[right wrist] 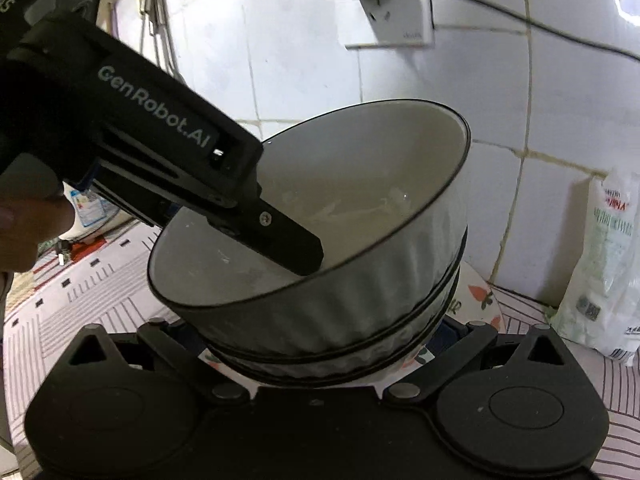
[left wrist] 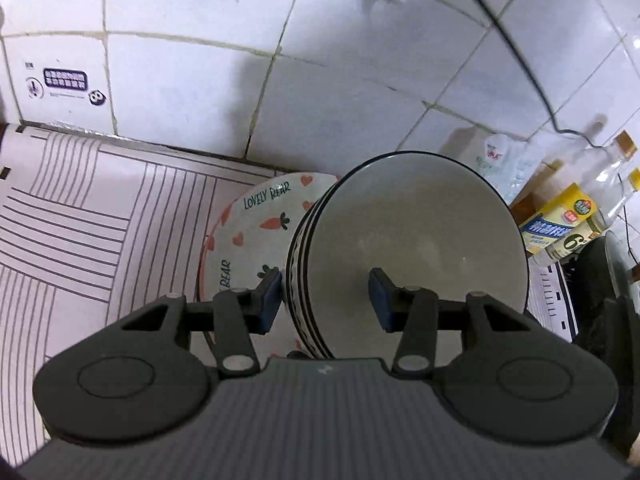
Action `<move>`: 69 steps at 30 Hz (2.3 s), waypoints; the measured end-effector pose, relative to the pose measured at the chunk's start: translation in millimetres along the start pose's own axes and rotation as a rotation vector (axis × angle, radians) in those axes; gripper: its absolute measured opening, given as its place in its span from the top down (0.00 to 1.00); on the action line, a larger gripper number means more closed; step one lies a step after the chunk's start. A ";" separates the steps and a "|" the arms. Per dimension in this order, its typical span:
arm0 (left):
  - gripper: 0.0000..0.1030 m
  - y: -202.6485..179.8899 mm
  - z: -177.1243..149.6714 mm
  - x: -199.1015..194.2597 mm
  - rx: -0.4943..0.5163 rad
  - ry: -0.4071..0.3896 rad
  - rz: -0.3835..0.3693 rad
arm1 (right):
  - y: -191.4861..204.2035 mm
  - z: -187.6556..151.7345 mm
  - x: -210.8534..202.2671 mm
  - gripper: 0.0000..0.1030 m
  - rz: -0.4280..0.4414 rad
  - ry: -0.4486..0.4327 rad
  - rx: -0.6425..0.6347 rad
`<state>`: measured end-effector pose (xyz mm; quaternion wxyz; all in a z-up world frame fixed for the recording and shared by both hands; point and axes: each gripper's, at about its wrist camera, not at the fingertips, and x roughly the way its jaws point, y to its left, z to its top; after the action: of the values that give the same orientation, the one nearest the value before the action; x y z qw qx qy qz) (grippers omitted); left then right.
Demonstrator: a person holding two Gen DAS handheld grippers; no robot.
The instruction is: Organize plates and bowls
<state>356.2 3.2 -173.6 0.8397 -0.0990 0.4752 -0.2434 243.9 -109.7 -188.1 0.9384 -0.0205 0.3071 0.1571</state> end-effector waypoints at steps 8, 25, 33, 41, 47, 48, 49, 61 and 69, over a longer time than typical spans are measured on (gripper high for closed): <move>0.57 -4.3 -1.3 18.7 -0.020 0.052 0.035 | -6.2 -10.4 10.3 0.00 -0.022 0.037 0.040; 0.57 -9.8 -10.9 12.3 -0.103 0.036 0.141 | -21.0 -7.0 19.6 0.00 0.050 0.072 0.053; 0.44 -20.1 -25.3 -19.5 -0.042 -0.030 0.189 | -11.0 -5.6 1.1 0.00 -0.017 0.120 0.073; 0.41 -44.6 -31.3 -72.5 0.046 -0.067 0.171 | 6.0 -3.7 -63.4 0.00 -0.087 0.106 0.062; 0.39 -57.6 -55.0 -114.7 0.088 -0.096 0.196 | 8.8 2.4 -105.9 0.00 -0.173 0.120 0.165; 0.38 -57.8 -58.8 -122.0 0.088 -0.100 0.199 | 9.7 2.2 -113.2 0.00 -0.198 0.127 0.171; 0.37 -58.4 -63.4 -129.5 0.087 -0.103 0.202 | 10.2 2.1 -117.5 0.00 -0.223 0.137 0.175; 0.14 -68.2 -117.0 -207.4 0.148 -0.162 0.259 | 51.3 11.2 -202.7 0.00 -0.381 0.096 0.184; 0.02 -75.5 -155.0 -260.2 0.177 -0.232 0.279 | 83.6 11.8 -251.9 0.00 -0.449 0.112 0.215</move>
<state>89.5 79.0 -30.4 0.9198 0.0144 0.3614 -0.1525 32.9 -99.8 -26.9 0.9280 0.0031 0.3615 -0.0901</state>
